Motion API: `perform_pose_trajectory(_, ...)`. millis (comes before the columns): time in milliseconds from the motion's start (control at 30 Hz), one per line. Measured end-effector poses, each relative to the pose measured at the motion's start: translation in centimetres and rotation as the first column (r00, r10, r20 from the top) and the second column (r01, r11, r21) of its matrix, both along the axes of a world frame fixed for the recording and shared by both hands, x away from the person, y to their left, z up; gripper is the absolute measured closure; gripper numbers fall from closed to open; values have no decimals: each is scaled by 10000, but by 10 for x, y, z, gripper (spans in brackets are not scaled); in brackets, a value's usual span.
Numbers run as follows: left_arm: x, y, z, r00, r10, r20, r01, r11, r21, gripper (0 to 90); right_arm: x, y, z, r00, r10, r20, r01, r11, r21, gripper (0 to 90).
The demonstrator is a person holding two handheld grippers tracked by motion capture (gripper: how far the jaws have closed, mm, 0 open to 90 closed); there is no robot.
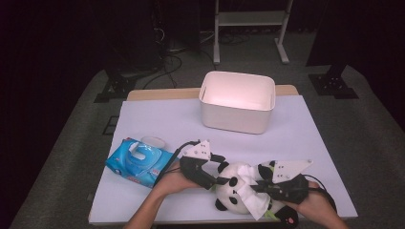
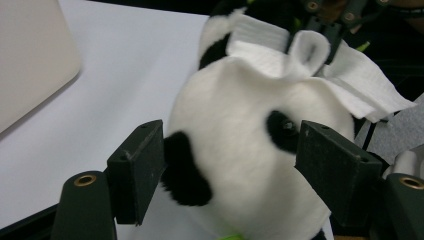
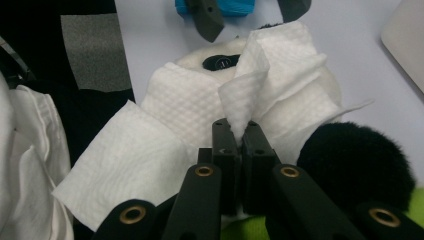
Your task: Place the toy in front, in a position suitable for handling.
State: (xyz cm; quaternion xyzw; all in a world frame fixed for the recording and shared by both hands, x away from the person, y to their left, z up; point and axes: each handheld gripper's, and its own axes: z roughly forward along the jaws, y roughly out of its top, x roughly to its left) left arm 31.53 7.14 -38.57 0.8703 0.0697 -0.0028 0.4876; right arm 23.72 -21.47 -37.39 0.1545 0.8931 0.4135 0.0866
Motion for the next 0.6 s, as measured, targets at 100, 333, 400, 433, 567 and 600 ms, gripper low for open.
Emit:
perform_pose_trajectory(100, 7, -5, -7, 9981, -148, -604, 163, 9996, 242, 228, -5, -1, -2, 9999, 55, 153, -56, 10000, 24, 864)
perform_pose_trajectory(333, 22, -17, -23, 9658, -1113, -2342, 1092, 9938, -223, 322, -11, -3, -6, 9994, 7, 342, -12, 9999, 144, 865)
perform_pose_trajectory(400, 22, -16, -22, 9668, -1300, -2201, 1265, 9915, -303, 445, -10, -3, -6, 9991, 11, 420, -19, 9998, 188, 865)
perform_pose_trajectory(433, 21, -16, -20, 9704, -1276, -2049, 1238, 9918, -315, 502, -10, -3, -6, 9989, 18, 461, -30, 9997, 253, 865)
perform_pose_trajectory(567, 19, -9, -5, 9948, -729, -707, 701, 9967, -413, 634, -5, -2, -3, 9963, -78, 860, 44, 9992, 391, 865)
perform_pose_trajectory(600, 20, -6, 0, 9976, -545, -434, 519, 9969, -596, 643, -2, -1, -1, 9950, -166, 988, 127, 9991, 399, 865)
